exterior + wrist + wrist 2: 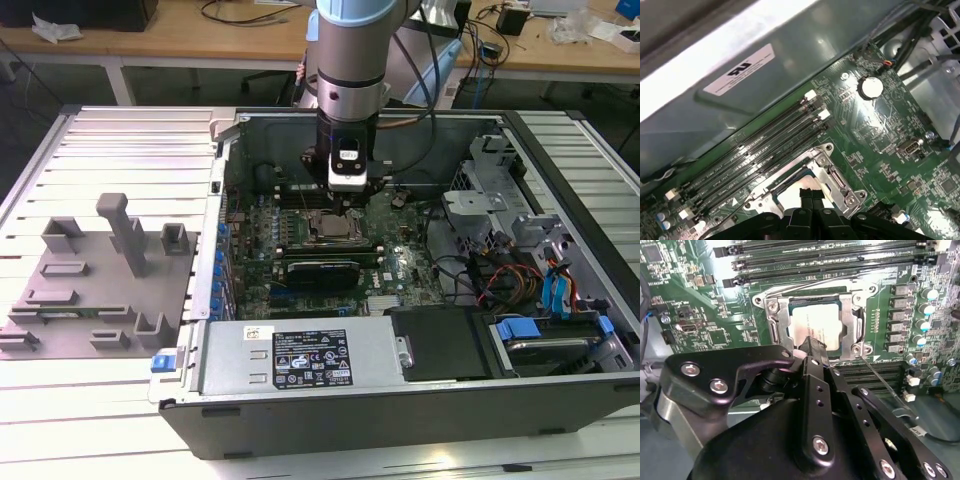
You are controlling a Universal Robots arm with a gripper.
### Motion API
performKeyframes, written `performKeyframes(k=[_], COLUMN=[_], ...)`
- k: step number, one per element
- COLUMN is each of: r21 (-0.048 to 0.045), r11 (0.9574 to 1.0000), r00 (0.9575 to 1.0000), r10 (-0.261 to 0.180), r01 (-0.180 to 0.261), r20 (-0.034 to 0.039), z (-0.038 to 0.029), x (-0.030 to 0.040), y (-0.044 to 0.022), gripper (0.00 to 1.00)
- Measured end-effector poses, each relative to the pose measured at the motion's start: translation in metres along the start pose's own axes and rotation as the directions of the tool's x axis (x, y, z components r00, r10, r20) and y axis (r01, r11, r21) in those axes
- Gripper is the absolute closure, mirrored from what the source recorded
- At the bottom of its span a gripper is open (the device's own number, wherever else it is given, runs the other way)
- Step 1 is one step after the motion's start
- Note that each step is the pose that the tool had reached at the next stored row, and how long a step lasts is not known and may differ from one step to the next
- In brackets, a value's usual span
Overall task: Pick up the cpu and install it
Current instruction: 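Close the cpu cover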
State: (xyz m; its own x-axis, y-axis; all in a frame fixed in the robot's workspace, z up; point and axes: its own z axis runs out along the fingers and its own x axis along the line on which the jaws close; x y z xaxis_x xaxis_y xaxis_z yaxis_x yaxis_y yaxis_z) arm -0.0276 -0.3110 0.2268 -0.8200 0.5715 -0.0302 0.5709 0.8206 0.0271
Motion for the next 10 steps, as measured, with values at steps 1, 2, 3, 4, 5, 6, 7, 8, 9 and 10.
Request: performKeyframes(k=[1, 2, 3, 4, 5, 6, 7, 8, 9, 10], r21=[-0.0002, -0.0005, -0.0007, -0.0011, -0.0014, -0.0016, -0.0021, -0.0024, -0.0026, -0.0029], r11=[1.0, 0.9998, 0.9996, 0.9994, 0.999, 0.9985, 0.9977, 0.9971, 0.9963, 0.9957], r00=[1.0, 0.9998, 0.9996, 0.9994, 0.999, 0.9985, 0.9977, 0.9971, 0.9963, 0.9957], r10=[-0.009, -0.017, -0.027, -0.036, -0.045, -0.054, -0.068, -0.076, -0.086, -0.093], r01=[0.009, 0.017, 0.027, 0.036, 0.045, 0.054, 0.068, 0.076, 0.086, 0.093], r20=[-0.0003, -0.0005, -0.0007, -0.001, -0.0012, -0.0015, -0.0018, -0.002, -0.0022, -0.0024], z=[0.0, 0.0, 0.0, 0.0, 0.0, 0.0, 0.0, 0.0, 0.0, 0.0], x=[0.0, 0.0, 0.0, 0.0, 0.0, 0.0, 0.0, 0.0, 0.0, 0.0], y=[0.0, 0.0, 0.0, 0.0, 0.0, 0.0, 0.0, 0.0, 0.0, 0.0], gripper=[0.89, 0.89, 0.89, 0.89, 0.89, 0.89, 0.89, 0.89, 0.89, 0.89])
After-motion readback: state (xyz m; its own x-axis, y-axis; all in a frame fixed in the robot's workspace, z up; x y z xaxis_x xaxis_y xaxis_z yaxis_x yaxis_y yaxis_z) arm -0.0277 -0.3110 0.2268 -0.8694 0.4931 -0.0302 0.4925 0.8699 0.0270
